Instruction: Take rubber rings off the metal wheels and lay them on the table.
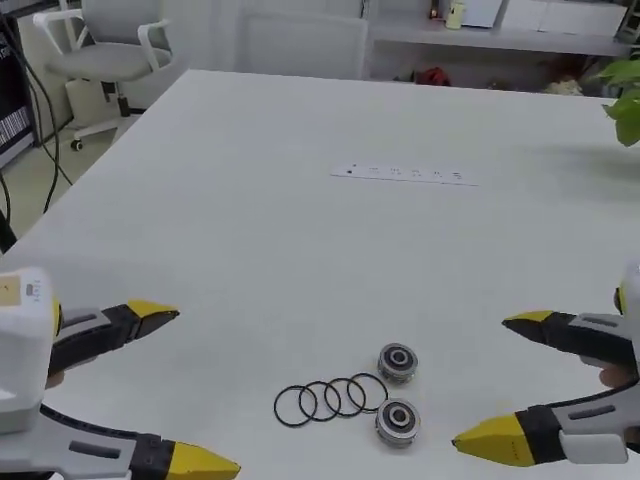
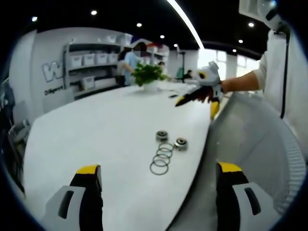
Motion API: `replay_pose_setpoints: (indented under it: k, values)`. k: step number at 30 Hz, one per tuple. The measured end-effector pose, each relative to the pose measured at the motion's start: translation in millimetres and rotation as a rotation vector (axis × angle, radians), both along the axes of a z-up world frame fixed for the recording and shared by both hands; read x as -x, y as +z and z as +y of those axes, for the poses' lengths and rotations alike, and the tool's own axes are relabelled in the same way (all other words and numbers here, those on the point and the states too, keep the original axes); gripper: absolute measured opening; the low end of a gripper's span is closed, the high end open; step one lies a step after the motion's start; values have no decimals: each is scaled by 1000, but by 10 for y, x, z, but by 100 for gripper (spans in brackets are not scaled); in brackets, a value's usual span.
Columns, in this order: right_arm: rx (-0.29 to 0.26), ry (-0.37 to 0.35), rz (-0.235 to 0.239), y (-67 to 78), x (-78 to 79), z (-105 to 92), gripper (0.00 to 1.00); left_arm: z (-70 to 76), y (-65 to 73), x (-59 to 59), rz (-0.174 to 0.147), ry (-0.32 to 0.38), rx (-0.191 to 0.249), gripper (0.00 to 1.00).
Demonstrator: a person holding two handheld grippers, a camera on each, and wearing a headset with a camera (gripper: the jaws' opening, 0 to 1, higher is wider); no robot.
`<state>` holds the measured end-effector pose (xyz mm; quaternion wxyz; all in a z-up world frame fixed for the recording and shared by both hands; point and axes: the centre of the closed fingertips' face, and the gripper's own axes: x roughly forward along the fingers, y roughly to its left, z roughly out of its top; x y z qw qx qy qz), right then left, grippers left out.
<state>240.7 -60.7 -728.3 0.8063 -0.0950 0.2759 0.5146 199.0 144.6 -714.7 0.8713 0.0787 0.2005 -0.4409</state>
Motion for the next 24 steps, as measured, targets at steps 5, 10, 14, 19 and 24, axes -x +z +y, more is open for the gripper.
replay_pose_setpoints:
  k: [5, 10, 14, 19, 24]
  values:
    - [-30, -26, -2, 28, 27, -132, 100, -34, -10, 10, 1, -1, 3, 100]
    - [-38, -64, 11, 4, 59, -259, 100, -62, -22, 12, 4, 4, 11, 100]
    - [-48, -89, 16, -10, 79, -345, 100, -96, -24, 22, 8, 3, 22, 100]
    - [-76, -127, 34, -19, 90, -432, 100, -98, -51, 24, 12, 9, 29, 100]
    - [-84, -151, 51, -63, 115, -486, 100, -83, -75, 23, 22, 25, 46, 100]
